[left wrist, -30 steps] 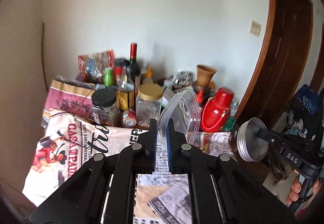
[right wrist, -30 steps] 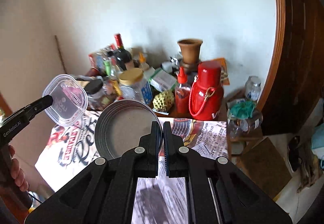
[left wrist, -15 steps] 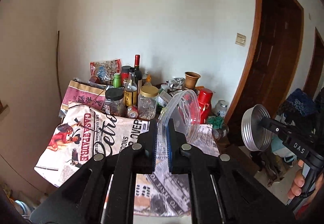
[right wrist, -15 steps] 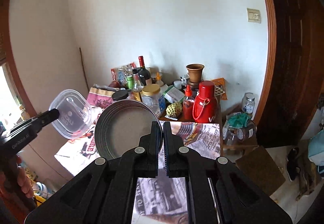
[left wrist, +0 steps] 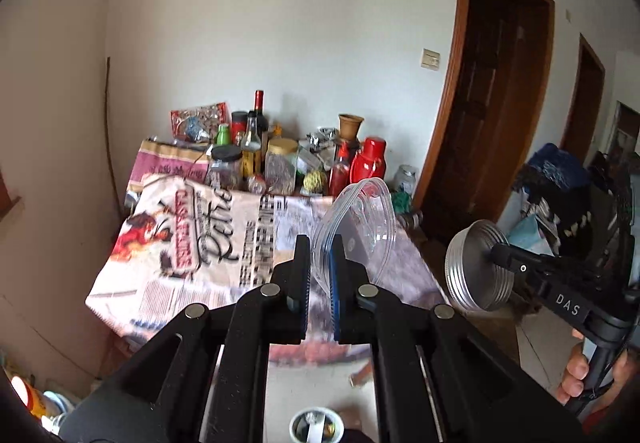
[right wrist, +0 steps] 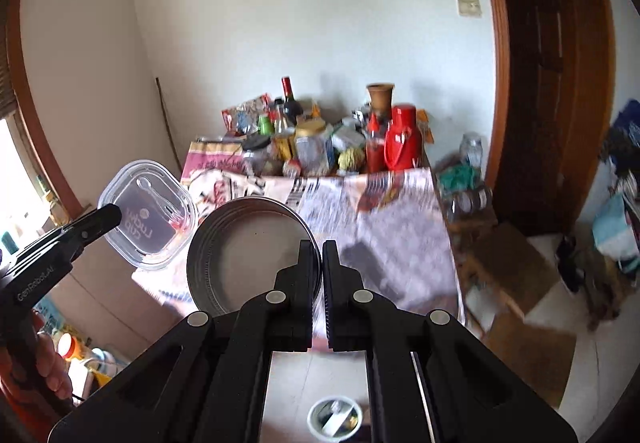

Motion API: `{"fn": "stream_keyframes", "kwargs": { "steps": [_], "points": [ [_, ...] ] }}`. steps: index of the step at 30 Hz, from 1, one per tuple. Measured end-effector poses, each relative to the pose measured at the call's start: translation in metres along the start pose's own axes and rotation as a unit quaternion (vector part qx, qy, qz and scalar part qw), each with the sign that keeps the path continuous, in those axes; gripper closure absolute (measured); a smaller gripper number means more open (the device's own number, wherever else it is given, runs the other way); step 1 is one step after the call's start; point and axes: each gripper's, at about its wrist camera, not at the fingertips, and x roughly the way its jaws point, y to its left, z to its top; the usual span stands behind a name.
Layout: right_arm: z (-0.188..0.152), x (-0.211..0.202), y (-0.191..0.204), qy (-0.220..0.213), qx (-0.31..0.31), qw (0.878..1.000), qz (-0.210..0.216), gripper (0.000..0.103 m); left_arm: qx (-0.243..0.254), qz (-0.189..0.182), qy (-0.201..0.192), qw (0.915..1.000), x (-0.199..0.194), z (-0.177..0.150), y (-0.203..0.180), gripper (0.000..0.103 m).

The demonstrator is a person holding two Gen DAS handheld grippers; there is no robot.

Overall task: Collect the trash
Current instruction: 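Carry clear container in left tool while right tool carries tin lid to bucket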

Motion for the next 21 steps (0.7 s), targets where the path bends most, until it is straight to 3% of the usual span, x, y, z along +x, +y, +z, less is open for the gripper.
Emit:
{"fn": "stream_keyframes", "kwargs": {
  "steps": [5, 12, 21],
  "points": [
    [-0.042, -0.034, 0.023, 0.019, 0.019, 1.000, -0.012, 0.099, 0.011, -0.010, 0.024, 0.9996, -0.045, -0.042, 0.009, 0.096],
    [-0.076, -0.048, 0.043, 0.059, 0.030, 0.998, -0.009, 0.099, 0.010, -0.015, 0.057, 0.9982, -0.073, -0.075, 0.014, 0.096],
    [-0.115, -0.018, 0.033, 0.117, 0.008, 0.993, -0.006, 0.099, -0.015, -0.007, 0.116, 0.9931, -0.049, -0.115, 0.019, 0.096]
  ]
}}
